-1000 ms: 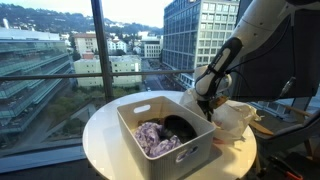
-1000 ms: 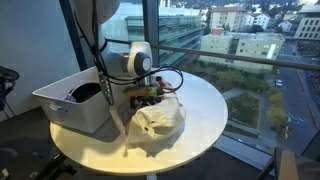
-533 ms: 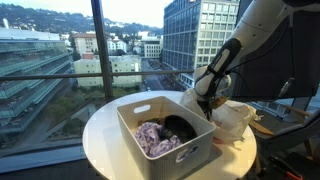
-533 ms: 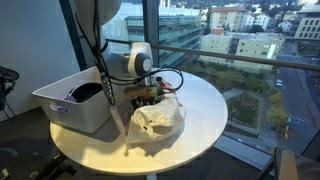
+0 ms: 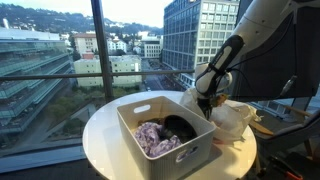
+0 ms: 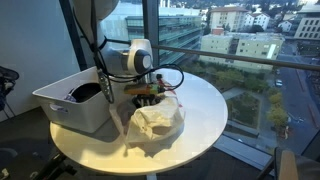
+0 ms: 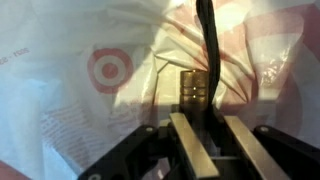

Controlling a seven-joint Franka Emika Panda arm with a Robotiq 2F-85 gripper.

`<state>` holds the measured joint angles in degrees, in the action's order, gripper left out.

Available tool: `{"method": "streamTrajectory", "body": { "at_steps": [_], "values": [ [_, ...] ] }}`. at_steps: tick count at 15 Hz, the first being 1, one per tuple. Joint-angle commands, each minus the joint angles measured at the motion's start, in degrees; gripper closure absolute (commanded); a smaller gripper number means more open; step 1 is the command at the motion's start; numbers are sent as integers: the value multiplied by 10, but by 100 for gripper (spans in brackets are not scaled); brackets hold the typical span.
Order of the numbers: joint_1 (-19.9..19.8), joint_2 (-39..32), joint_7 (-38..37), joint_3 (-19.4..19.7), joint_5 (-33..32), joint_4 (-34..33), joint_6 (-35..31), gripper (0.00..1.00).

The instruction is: Pick up the brown toy from the plastic and put it in the white basket, pick up the orange toy from the plastic and put in the white basket, pick up the black bowl with the checked shirt from the plastic and put it in the white basket, pick up the silver object from the plastic and put it in the white basket

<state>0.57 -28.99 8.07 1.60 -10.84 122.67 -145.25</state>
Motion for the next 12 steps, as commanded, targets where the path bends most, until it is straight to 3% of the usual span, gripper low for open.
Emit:
{"method": "streamTrajectory", "body": {
  "at_steps": [1,4,6,9,12],
  "values": [
    [-6,34,14,-8,2,19,23,83],
    [8,91,-2,3,-14,46,96,84],
    [27,128,-28,9,-38,50,190,85],
    [36,185,-17,-13,-67,53,306,85],
    [59,255,-18,-45,-94,69,369,85]
  ]
}}
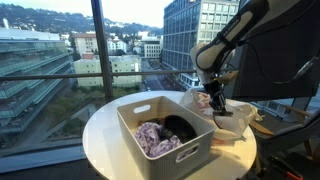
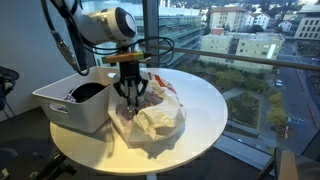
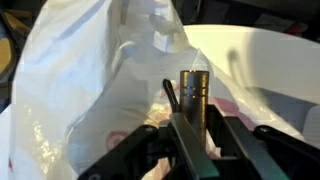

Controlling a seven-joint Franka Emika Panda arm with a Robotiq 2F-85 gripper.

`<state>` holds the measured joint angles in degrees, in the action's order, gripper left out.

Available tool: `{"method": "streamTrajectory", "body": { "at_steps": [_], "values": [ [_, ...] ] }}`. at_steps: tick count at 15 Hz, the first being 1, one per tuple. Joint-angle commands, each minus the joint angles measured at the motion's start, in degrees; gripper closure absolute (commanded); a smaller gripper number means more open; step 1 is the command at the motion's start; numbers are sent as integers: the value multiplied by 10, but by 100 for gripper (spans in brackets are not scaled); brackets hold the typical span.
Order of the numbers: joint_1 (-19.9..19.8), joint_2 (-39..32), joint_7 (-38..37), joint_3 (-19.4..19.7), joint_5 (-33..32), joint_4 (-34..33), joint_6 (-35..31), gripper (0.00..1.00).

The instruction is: Pick up the brown toy from the plastic and put it in the white basket, pick up the orange toy from the plastic and put in the white basket, pick up the black bowl with the checked shirt from the plastic and put it in the white basket, pick up the silver object from the plastic and put it in the white basket

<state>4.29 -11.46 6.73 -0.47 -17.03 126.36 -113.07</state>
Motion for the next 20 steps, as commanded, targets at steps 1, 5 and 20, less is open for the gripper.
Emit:
{"method": "streamTrajectory", "body": {
  "at_steps": [1,5,20],
  "values": [
    [29,102,-9,-38,-42,38,48,85],
    [70,195,-32,-96,-59,67,29,84],
    [141,8,-123,-181,-202,12,-179,84]
  ]
}}
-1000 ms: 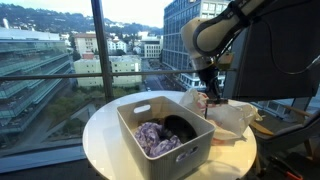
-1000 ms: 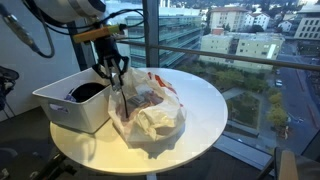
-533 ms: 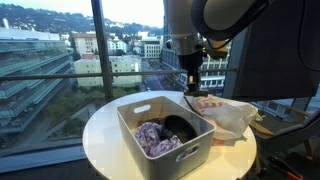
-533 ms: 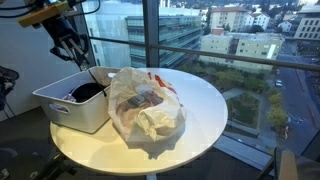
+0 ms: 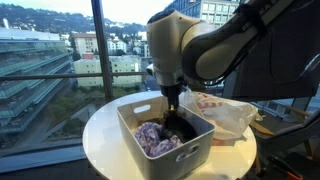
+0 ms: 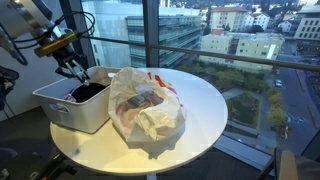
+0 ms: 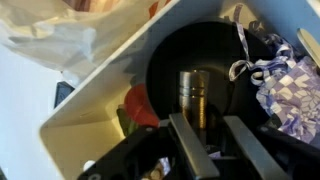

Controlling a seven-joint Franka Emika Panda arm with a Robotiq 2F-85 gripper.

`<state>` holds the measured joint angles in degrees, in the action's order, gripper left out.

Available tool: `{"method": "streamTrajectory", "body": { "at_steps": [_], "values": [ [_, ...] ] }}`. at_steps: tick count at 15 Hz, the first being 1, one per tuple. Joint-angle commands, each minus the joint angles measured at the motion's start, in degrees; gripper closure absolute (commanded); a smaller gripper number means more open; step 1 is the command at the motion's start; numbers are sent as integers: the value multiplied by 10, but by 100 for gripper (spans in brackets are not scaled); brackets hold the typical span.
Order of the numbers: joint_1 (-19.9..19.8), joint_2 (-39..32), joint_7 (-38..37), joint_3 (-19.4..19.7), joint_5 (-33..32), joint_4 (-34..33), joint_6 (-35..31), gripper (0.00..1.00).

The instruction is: Pick up the brown toy from the plastic and put it in the white basket, pick up the orange toy from the plastic and put in the white basket, pick up the black bowl with the checked shirt from the plastic and put it in the white basket, pick up the silver object from the plastic and put it in the white basket

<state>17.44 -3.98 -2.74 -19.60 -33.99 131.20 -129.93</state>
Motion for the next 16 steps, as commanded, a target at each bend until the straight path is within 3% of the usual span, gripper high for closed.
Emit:
{"method": "streamTrajectory", "body": {
  "at_steps": [1,2,6,9,16],
  "values": [
    [15,-81,-35,13,-37,-42,-9,83],
    [20,-95,-38,15,-38,-50,-3,50],
    [33,-115,-34,19,-13,-66,10,23],
    [36,-86,-38,17,15,-62,49,1],
    [27,10,-26,10,117,-75,194,0]
  ]
}}
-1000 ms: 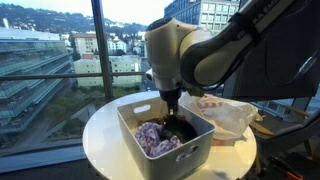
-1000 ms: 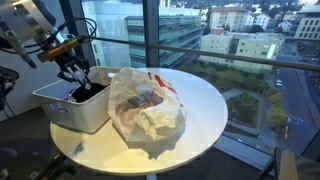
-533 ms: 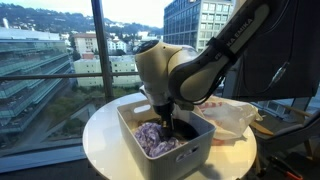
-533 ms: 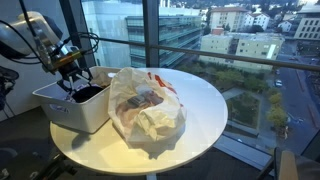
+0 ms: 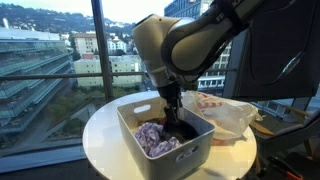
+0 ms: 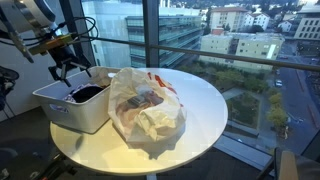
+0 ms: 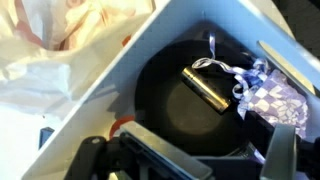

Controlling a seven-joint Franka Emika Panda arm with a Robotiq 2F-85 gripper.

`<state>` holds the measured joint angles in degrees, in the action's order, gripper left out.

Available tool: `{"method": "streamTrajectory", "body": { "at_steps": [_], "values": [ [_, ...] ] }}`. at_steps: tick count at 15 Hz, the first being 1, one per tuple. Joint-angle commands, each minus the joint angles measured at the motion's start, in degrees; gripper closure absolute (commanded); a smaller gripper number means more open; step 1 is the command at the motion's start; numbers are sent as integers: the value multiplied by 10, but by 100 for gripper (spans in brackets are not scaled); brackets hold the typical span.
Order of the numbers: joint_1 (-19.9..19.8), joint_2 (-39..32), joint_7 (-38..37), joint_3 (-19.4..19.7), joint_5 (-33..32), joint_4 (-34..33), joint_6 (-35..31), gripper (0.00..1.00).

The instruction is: Pick up the brown toy from the plastic and put it in the white basket, pick up the orange toy from the plastic and put in the white basket, pick up the black bowl with the checked shirt from the plastic and put it in the white basket, pick up the silver object from the plastic and put it in the white basket

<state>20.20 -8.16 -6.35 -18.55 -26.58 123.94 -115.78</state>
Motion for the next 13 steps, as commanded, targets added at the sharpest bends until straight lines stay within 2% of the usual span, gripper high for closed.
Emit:
{"method": "streamTrajectory", "body": {
  "at_steps": [1,7,8,13],
  "values": [
    [1,68,3,-2,54,-2,66,0],
    [-7,154,-34,-3,83,23,89,0],
    [-6,119,-24,-6,70,5,79,0],
    [-9,143,-30,-7,73,19,86,0]
  ]
}}
